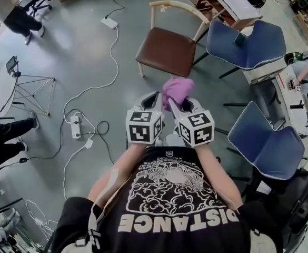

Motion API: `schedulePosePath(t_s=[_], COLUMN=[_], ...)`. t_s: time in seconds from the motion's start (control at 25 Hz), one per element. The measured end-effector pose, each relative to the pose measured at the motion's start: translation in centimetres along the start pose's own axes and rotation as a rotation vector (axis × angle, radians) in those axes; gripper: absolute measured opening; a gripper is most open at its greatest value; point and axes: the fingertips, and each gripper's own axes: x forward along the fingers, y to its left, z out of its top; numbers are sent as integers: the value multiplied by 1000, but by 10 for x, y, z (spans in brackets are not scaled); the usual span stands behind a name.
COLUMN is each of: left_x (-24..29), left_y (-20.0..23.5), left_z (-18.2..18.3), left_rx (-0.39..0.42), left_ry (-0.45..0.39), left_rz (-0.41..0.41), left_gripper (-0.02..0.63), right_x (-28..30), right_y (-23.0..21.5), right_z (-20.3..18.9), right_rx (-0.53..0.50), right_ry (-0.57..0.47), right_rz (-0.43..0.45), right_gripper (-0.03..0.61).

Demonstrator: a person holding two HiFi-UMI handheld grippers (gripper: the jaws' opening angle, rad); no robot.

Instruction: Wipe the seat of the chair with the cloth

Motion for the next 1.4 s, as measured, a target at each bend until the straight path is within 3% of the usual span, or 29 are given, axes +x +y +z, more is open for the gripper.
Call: schedulePosePath(t_s=[0.52, 0.96, 1.2, 1.4], left_x=[43, 150, 194, 223], left_y=[39, 50, 56, 63], left_z=[38, 85, 99, 110], left_rx=[-12, -24, -28, -22], left_ry=[-11, 50, 120, 143], left_rz=[65, 100, 124, 147], left_gripper=[-8, -8, -8, -8], right_x=[57, 111, 136, 161], right_y=[-32, -125, -162, -186], right_z=[42, 79, 88, 97], right_rx=[-6, 29, 79, 60], right_ry=[-19, 26, 67, 76], right_rz=[62, 111, 159, 204], right_gripper=[63, 63, 63, 63])
